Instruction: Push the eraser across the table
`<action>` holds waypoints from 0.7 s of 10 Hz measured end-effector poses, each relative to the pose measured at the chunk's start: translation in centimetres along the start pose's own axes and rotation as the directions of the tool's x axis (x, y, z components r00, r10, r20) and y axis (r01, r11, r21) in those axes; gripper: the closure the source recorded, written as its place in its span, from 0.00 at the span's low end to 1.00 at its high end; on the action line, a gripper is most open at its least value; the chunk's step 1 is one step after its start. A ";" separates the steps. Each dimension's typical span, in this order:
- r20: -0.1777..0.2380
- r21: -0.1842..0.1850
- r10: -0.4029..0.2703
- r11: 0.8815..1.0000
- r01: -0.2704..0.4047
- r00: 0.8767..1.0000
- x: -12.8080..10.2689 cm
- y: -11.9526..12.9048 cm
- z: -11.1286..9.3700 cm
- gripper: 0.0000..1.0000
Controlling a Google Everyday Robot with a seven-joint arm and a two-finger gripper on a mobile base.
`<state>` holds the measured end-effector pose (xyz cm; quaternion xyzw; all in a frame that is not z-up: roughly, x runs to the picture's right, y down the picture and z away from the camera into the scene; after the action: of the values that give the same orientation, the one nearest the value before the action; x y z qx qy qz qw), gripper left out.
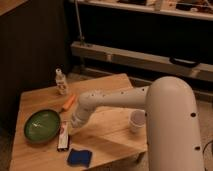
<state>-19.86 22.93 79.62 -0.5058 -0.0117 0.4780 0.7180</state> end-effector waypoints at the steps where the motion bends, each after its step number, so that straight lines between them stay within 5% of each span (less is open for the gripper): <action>1: -0.003 -0.002 -0.007 1.000 0.007 1.000 -0.2 0.3 0.2 0.93; 7: -0.022 -0.014 -0.041 0.999 0.040 0.999 -1.2 1.9 1.4 0.93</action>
<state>-22.49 23.14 79.48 -0.5154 -0.0172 0.4577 0.7243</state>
